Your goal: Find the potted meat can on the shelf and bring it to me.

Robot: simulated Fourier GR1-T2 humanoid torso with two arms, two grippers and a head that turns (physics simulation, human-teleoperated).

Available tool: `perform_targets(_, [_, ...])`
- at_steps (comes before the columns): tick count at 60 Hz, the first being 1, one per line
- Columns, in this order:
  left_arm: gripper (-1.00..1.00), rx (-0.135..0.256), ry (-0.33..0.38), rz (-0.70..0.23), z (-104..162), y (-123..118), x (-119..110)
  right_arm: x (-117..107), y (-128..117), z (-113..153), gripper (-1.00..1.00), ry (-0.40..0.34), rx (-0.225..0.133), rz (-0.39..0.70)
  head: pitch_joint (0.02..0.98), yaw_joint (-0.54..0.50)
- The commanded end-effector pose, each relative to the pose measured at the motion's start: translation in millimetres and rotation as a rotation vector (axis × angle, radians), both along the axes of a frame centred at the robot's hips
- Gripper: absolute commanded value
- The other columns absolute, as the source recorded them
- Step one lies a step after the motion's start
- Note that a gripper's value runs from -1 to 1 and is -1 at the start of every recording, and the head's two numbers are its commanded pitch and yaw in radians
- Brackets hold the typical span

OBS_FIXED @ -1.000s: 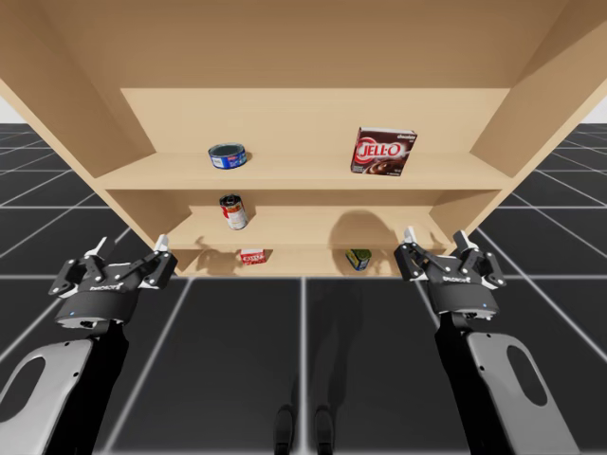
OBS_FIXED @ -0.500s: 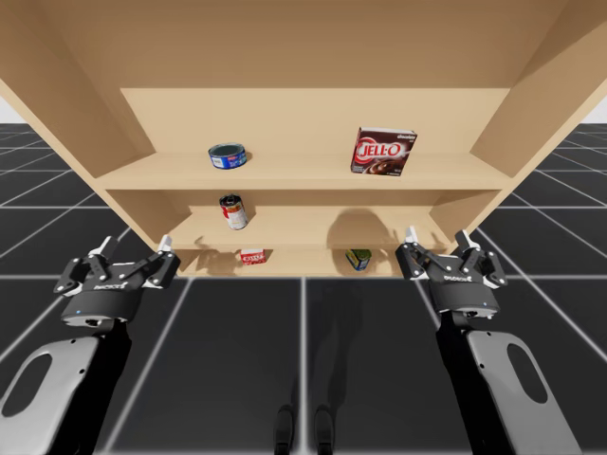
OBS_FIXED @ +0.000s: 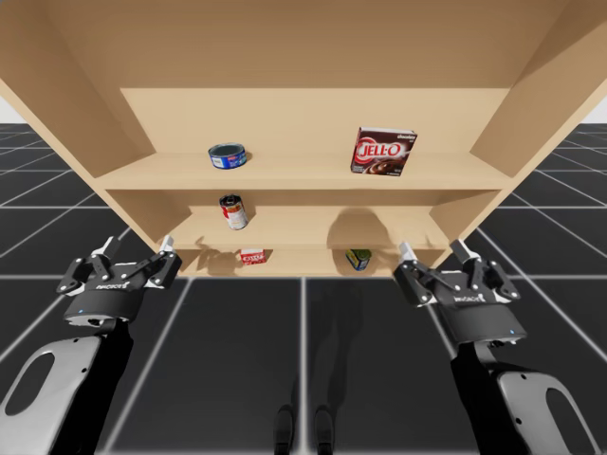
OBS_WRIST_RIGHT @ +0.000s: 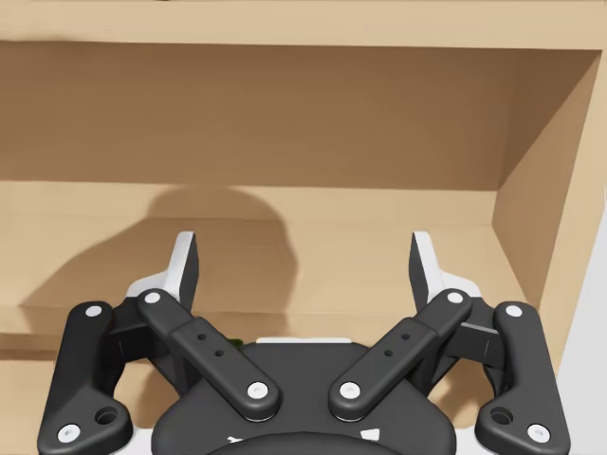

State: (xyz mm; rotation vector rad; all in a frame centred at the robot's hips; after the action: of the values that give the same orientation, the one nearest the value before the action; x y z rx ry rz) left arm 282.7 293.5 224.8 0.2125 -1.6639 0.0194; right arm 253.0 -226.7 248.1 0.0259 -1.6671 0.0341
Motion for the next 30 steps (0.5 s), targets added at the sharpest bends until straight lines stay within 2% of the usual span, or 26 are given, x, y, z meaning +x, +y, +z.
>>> perform_targets(1, [-1.0, -0.009, 0.011, -0.007, -1.0, -0.2, 0.3, -27.4, 14.8, -12.3, -1.0, 0.066, 0.017, 0.108, 0.735, -0.25])
perform_targets(3, [-1.0, -0.008, 0.013, -0.01, -1.4, -0.5, 0.3, -32.7, 18.4, -18.7, -1.0, 0.084, 0.038, 0.135, 0.737, -0.25])
perform_targets(7, [-1.0, -0.006, 0.014, -0.009, -1.8, -0.7, 0.6, -35.3, 21.6, -25.7, -1.0, 0.087, 0.033, 0.134, 0.738, -0.25])
perform_targets(9, [-1.0, -0.004, 0.014, -0.009, -2.2, -0.7, 0.9, -36.5, 23.9, -33.1, -1.0, 0.104, 0.043, 0.149, 0.741, -0.26])
perform_targets(18, [-1.0, -0.002, 0.015, -0.007, -2.6, -0.5, 1.0, -25.4, 25.0, -63.2, -1.0, 0.178, 0.067, 0.174, 0.745, -0.27])
perform_targets(26, [-1.0, 0.003, 0.023, 0.003, -3.6, -0.5, 1.3, -5.6, 24.2, -84.3, -1.0, 0.199, 0.069, 0.156, 0.744, -0.27])
perform_targets(30, [-1.0, 0.003, 0.024, 0.004, -3.6, -0.7, 1.1, 2.0, 26.9, -90.1, -1.0, 0.192, 0.046, 0.147, 0.744, -0.27])
